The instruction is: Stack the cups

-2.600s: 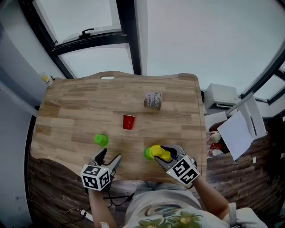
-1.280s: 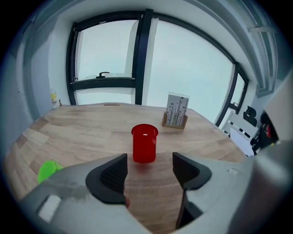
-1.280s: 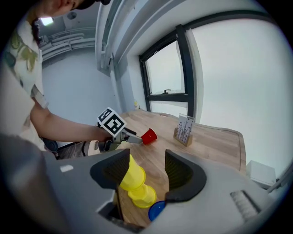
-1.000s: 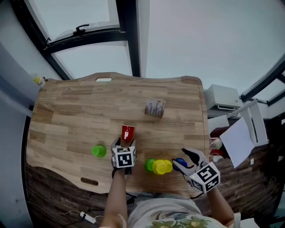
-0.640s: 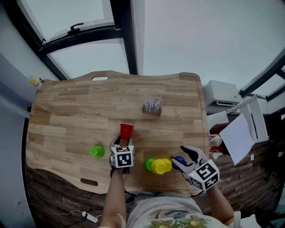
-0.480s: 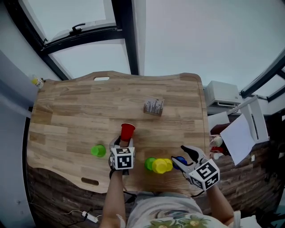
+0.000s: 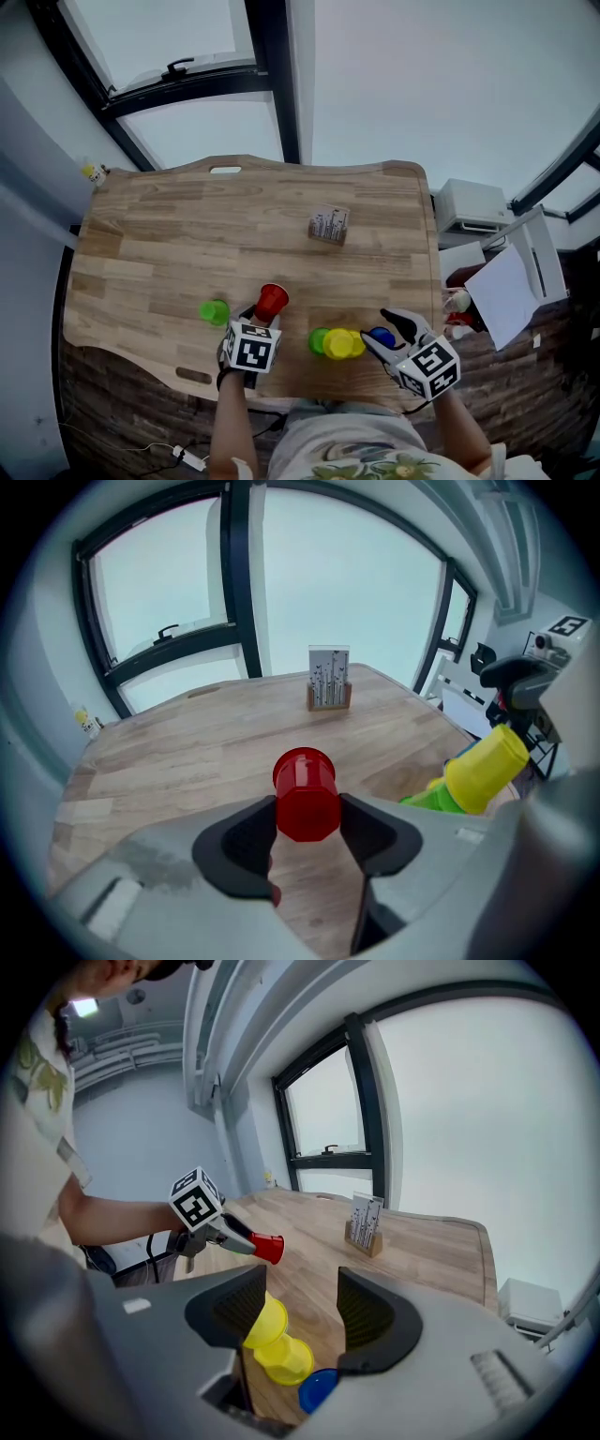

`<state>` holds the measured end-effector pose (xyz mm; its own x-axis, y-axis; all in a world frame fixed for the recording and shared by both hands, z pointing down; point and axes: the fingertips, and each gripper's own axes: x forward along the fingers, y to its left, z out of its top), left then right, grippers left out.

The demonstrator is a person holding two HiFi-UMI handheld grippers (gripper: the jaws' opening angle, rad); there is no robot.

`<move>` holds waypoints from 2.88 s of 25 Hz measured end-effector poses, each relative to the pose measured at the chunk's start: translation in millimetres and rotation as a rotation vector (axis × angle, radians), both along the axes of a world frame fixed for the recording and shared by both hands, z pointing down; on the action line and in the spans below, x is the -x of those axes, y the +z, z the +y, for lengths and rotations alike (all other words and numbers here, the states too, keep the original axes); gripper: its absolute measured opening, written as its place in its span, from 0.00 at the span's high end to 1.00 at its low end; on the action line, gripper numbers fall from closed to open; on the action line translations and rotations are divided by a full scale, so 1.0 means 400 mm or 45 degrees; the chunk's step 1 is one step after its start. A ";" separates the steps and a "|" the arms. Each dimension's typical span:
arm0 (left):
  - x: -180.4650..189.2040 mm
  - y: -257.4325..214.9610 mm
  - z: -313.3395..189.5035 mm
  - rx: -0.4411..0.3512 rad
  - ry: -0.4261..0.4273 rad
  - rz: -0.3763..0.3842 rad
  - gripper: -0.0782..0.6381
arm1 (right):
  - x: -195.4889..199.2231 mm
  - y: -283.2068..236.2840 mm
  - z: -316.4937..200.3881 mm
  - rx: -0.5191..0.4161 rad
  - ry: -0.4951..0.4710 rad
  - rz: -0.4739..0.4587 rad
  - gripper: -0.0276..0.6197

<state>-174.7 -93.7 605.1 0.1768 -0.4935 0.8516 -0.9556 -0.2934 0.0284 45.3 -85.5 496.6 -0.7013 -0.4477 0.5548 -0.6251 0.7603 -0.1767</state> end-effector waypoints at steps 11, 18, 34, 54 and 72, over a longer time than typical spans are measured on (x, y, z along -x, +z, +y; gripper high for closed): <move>-0.025 0.045 0.183 0.364 0.380 -0.211 0.58 | -0.004 -0.012 0.045 -0.026 -0.010 -0.015 0.58; -0.073 0.053 0.170 0.356 0.437 -0.237 0.58 | -0.010 -0.018 0.055 -0.038 -0.008 -0.021 0.58; -0.121 0.067 0.074 0.227 0.337 -0.149 0.58 | -0.036 -0.011 0.037 -0.030 0.017 -0.016 0.58; -0.089 -0.049 -0.021 -0.045 0.068 0.100 0.54 | -0.055 -0.002 -0.014 -0.019 0.036 0.001 0.58; 0.346 -0.083 0.047 -0.201 -0.510 -0.154 0.51 | 0.184 -0.029 -0.137 -0.124 -0.553 0.153 0.58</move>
